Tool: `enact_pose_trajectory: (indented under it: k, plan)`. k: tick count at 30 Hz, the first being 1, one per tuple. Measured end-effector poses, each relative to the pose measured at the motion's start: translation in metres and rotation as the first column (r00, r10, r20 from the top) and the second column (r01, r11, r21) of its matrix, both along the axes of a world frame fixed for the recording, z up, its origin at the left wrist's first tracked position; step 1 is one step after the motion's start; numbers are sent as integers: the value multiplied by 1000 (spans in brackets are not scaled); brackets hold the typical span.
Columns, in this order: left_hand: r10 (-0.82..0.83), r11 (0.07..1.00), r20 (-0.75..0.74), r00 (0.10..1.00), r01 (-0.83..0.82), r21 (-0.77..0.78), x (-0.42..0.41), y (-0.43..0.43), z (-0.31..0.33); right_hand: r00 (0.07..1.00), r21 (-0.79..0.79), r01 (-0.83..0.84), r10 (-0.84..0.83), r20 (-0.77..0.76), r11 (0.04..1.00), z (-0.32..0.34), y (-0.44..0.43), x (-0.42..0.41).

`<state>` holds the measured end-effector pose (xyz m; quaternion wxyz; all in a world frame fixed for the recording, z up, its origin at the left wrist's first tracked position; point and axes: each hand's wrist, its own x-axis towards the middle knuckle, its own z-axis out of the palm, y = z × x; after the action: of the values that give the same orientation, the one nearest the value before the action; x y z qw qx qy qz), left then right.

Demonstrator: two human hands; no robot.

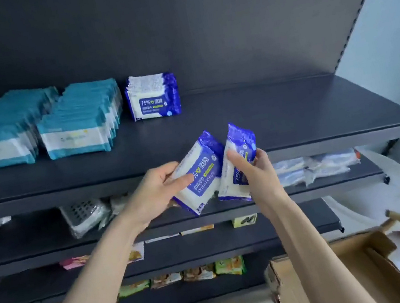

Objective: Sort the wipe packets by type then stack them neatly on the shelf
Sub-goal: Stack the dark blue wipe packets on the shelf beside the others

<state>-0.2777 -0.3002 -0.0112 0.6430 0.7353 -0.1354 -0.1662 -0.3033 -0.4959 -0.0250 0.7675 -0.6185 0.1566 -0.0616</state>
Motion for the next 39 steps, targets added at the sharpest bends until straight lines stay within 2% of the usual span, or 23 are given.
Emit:
enact_pose_trajectory:
  k: [5,8,11,16,21,28,33,35,37,39]
  plan:
    - [37,989,170,985,-60,132,79,8,37,997,140,-56,49,52,989,30,-3,83]
    - [38,973,203,978,-82,216,119,12,55,993,165,-80,64,102,983,37,-3,123]
    - [32,928,311,950,-144,344,154,18,66,990,148,-84,66,125,985,39,-1,153]
    - [7,812,407,913,-242,531,203,21,76,986,7,-37,35,165,999,33,0,192]
    - [-101,627,477,873,-316,712,238,23,68,983,-36,-23,29,183,999,28,4,207]
    - [-224,459,630,743,-490,741,250,28,64,982,-47,-29,37,186,998,18,15,214]
    - [-363,425,673,644,-528,735,254,37,61,987,2,11,-11,159,1000,15,32,216]
    - [-332,477,689,645,-515,712,252,44,60,986,39,20,-27,165,999,14,37,216]
    - [-280,569,680,678,-453,686,247,47,61,983,79,1,-15,181,997,14,41,216]
    - [-296,599,639,710,-383,703,242,48,60,983,143,-29,3,182,989,13,46,216]
